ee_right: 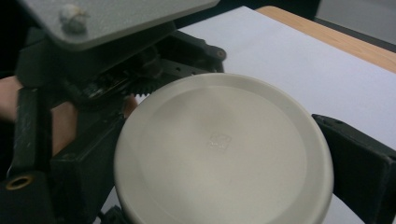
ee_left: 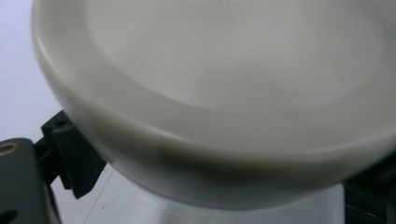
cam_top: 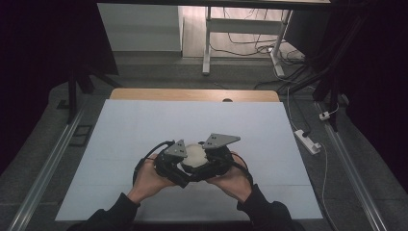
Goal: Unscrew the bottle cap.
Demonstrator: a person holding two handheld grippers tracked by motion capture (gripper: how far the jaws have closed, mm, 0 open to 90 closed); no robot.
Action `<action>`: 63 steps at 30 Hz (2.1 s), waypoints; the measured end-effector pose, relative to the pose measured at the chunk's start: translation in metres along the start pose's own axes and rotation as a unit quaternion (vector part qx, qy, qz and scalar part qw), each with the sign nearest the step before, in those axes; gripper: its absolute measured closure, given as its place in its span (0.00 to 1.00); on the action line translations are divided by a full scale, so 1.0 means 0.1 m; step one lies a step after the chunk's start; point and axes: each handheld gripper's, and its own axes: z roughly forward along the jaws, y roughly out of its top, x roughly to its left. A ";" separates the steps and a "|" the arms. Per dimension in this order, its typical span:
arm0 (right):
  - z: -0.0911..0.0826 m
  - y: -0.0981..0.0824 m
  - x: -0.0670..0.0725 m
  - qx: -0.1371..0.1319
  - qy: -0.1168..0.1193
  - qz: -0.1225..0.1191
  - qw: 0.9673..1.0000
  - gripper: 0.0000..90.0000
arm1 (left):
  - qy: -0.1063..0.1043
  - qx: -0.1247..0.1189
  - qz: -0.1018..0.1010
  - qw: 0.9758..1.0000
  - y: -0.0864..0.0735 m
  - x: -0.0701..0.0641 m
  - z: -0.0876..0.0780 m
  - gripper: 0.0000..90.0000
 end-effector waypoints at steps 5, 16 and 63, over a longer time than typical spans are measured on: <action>-0.03 0.00 -0.07 -0.002 0.048 -0.014 0.999 0.08 | -0.032 -0.003 0.012 0.999 -0.01 0.02 -0.02 0.08; -0.05 -0.03 -0.22 -0.004 0.162 -0.071 0.984 0.08 | -0.070 0.002 0.049 0.996 -0.02 0.00 -0.02 0.08; -0.14 -0.01 -0.19 -0.017 0.170 -0.068 0.983 0.08 | -0.090 -0.018 0.057 0.994 -0.01 -0.02 -0.09 0.08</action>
